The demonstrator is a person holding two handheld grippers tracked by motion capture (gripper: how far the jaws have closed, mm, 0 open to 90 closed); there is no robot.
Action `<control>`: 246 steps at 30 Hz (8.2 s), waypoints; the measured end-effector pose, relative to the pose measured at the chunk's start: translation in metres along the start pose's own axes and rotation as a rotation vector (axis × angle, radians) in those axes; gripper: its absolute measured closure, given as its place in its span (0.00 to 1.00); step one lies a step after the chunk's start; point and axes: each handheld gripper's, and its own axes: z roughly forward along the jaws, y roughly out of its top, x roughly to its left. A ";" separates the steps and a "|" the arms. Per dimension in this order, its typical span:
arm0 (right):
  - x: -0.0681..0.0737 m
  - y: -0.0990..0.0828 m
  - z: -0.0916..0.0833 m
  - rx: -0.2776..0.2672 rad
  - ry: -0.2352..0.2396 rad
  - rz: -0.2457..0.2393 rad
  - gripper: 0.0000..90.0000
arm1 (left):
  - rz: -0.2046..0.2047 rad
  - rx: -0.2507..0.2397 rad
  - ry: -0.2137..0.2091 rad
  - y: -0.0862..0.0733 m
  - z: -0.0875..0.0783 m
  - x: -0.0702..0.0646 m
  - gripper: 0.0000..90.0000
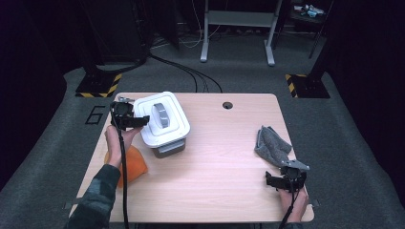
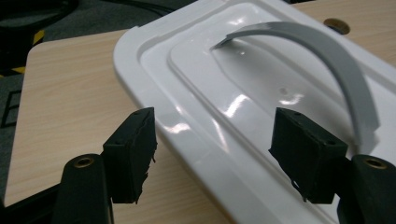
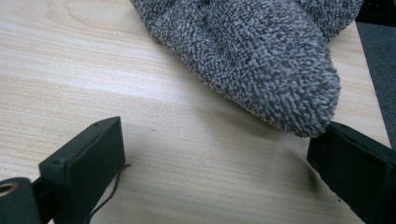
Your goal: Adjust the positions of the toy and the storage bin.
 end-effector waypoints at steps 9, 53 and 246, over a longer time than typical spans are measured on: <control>0.000 0.000 0.000 0.000 -0.001 -0.001 0.04 | -0.027 0.030 -0.039 -0.012 0.004 0.010 0.49; 0.000 0.000 0.000 0.001 0.001 -0.001 0.04 | 0.265 -0.012 -0.248 -0.033 -0.023 -0.056 0.39; 0.152 0.182 -0.005 -0.104 0.422 -0.275 0.21 | 0.399 0.008 -0.306 -0.196 0.008 -0.131 0.12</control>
